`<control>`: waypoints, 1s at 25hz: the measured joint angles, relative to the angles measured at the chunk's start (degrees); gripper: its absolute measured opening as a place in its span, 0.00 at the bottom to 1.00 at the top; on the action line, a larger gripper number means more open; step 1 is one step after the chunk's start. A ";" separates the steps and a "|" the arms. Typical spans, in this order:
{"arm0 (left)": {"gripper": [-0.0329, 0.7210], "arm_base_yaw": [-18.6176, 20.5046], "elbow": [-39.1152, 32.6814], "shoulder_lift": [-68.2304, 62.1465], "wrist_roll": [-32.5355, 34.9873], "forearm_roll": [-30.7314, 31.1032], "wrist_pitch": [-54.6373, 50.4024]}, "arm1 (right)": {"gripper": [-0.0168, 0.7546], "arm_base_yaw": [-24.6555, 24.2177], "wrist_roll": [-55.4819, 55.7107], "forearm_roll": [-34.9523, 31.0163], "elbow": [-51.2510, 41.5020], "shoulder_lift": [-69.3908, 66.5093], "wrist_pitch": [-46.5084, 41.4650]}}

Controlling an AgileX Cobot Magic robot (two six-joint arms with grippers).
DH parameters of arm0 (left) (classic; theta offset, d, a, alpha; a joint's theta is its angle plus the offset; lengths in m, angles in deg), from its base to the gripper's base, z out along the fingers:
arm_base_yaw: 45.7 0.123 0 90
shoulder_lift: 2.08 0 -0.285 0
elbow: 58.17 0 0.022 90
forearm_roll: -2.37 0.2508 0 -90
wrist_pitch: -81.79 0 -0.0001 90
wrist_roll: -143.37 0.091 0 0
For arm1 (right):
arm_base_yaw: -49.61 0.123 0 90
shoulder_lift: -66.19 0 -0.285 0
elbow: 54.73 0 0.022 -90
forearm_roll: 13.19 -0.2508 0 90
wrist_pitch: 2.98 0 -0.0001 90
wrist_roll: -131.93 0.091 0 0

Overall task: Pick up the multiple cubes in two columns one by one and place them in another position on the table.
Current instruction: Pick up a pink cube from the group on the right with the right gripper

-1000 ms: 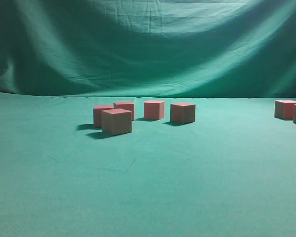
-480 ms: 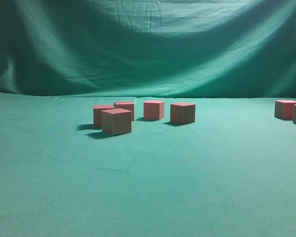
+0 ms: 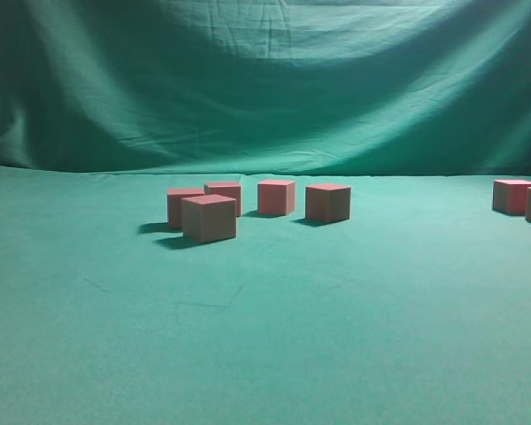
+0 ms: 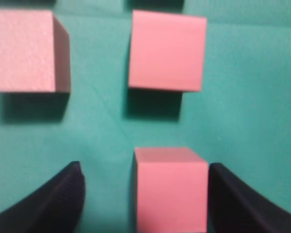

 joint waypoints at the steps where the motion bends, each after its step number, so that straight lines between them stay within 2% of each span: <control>1: 0.04 0.00 0.00 0.00 0.00 0.00 0.00 | 0.57 0.00 0.00 0.00 0.00 -0.13 0.36; 4: 0.04 0.00 0.00 0.00 0.00 0.00 0.00 | 0.36 0.00 0.11 0.04 0.00 -0.27 0.21; 8: 0.04 0.00 0.00 0.00 0.00 0.00 0.00 | 0.36 0.00 0.20 -0.26 0.36 0.09 -2.24; 13: 0.04 0.00 0.00 0.00 0.00 0.00 0.00 | 0.36 1.93 0.20 -5.02 0.36 5.63 -7.99; 16: 0.04 0.00 0.00 0.00 0.00 0.00 0.00 | 0.36 7.60 -1.28 -7.63 0.36 10.48 -9.77; 22: 0.04 0.00 0.00 0.00 0.00 0.00 0.00 | 0.36 25.00 -3.51 -8.84 2.15 14.49 -15.16; 25: 0.04 0.00 0.00 0.00 0.00 0.00 0.00 | 0.36 31.81 -6.85 -8.88 5.48 14.26 -17.98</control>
